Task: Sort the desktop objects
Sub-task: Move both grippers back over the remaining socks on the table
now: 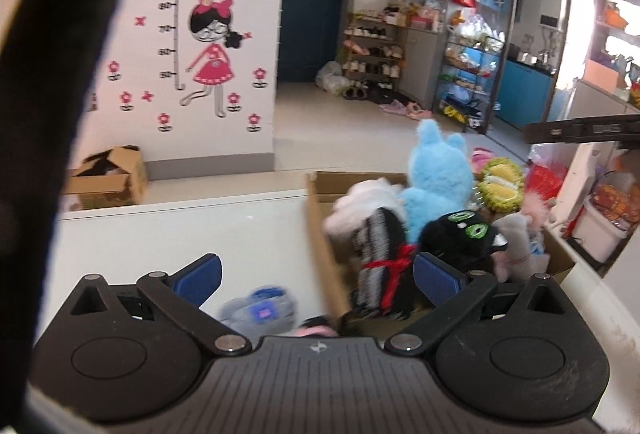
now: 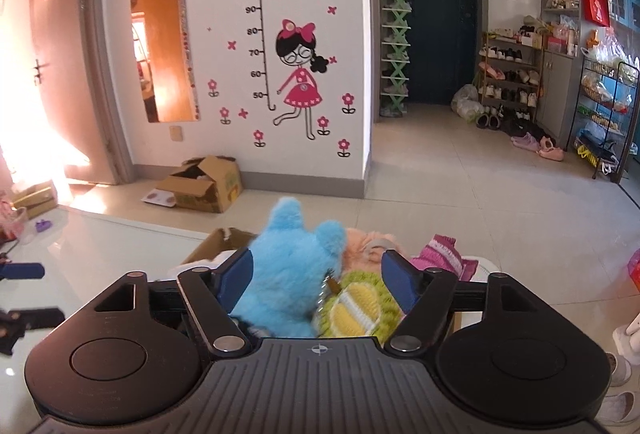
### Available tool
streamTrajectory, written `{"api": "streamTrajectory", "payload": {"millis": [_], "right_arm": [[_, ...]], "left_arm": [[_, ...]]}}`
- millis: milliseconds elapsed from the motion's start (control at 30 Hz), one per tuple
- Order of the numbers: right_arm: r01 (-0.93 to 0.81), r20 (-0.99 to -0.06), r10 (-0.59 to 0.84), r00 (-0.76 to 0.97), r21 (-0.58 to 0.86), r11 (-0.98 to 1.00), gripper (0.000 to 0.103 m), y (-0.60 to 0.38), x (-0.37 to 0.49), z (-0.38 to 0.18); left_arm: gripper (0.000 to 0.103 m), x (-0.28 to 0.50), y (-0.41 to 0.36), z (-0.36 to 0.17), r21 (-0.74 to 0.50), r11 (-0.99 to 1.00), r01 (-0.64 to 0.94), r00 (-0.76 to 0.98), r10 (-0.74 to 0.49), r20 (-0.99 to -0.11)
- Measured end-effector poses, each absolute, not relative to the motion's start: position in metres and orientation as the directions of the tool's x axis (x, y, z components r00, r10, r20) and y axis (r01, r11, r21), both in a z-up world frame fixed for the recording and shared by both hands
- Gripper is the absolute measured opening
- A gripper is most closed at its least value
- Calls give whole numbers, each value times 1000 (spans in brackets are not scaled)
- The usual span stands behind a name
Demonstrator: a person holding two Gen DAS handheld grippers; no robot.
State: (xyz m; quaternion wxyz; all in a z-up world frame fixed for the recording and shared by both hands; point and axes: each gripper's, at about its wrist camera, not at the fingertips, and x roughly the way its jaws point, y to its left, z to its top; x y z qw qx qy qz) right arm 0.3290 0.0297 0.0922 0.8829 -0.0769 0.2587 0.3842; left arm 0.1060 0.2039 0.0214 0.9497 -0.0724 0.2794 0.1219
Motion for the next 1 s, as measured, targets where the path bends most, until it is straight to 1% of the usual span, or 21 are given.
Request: {"api": "streamTrajectory", "payload": {"millis": [133, 300, 400, 567, 700, 767, 900, 1000], "right_arm": [[-737, -513, 659, 550, 73, 672, 79, 18, 301, 93], [-754, -511, 684, 521, 100, 649, 83, 6, 267, 89], [-760, -502, 703, 504, 129, 637, 85, -2, 248, 87], [-754, -491, 718, 494, 169, 635, 87, -7, 217, 76], [-759, -499, 727, 471, 191, 623, 88, 2, 193, 57], [-749, -511, 727, 458, 218, 625, 88, 7, 184, 44], [-740, -530, 723, 442, 240, 628, 89, 19, 169, 22], [-731, -537, 719, 442, 249, 635, 89, 25, 161, 11]], "left_arm": [[102, 88, 213, 18, -30, 956, -292, 792, 224, -568], [102, 63, 218, 9, 44, 962, -271, 772, 244, -587], [102, 47, 218, 4, 89, 965, -246, 769, 250, -589], [102, 32, 221, -1, 171, 969, -178, 786, 245, -568], [102, 35, 230, -4, 210, 964, -162, 793, 254, -553], [102, 42, 232, -9, 242, 962, -124, 798, 242, -552], [102, 60, 230, -21, 376, 926, -39, 800, 254, -543], [102, 73, 228, -30, 438, 899, 24, 799, 246, -549]]}}
